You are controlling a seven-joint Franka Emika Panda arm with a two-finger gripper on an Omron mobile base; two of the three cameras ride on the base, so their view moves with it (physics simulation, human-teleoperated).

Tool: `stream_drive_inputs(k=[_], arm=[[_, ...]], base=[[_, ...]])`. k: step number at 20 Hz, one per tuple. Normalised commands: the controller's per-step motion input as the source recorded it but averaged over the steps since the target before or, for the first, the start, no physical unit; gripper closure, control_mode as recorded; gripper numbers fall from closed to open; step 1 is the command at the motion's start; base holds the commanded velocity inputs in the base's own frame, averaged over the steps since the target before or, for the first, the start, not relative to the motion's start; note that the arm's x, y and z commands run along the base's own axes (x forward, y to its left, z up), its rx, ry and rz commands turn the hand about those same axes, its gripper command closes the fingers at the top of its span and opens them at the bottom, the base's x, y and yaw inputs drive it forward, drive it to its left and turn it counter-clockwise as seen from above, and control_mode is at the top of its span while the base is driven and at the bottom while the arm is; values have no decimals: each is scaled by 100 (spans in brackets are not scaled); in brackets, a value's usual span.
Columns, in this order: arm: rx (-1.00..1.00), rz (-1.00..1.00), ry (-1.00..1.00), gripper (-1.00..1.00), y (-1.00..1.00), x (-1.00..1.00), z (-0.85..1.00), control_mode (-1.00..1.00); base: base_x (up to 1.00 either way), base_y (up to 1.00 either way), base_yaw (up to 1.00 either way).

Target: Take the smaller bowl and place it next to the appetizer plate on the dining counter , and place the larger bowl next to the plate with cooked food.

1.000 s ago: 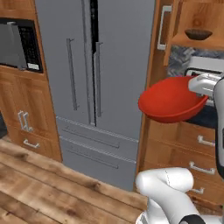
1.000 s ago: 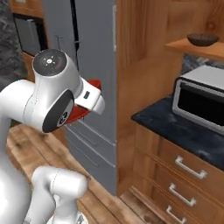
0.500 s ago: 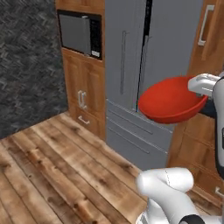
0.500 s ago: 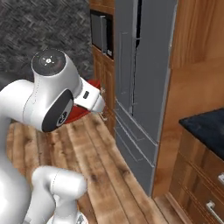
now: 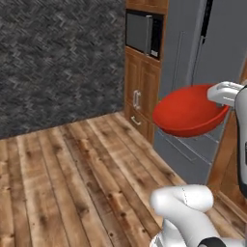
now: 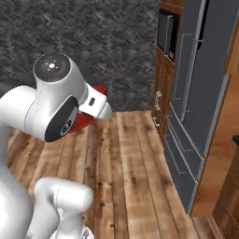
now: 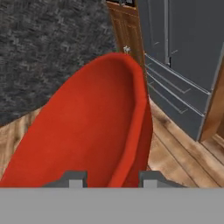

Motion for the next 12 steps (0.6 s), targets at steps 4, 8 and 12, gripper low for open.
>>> stream_drive_inputs(k=[4, 8, 12], arm=[[0, 0, 0, 100, 0, 0, 0, 100], [0, 0, 0, 100, 0, 0, 0, 100], [0, 0, 0, 100, 0, 0, 0, 100]], base=[[-19, 0, 52], [26, 0, 52], [69, 7, 52]])
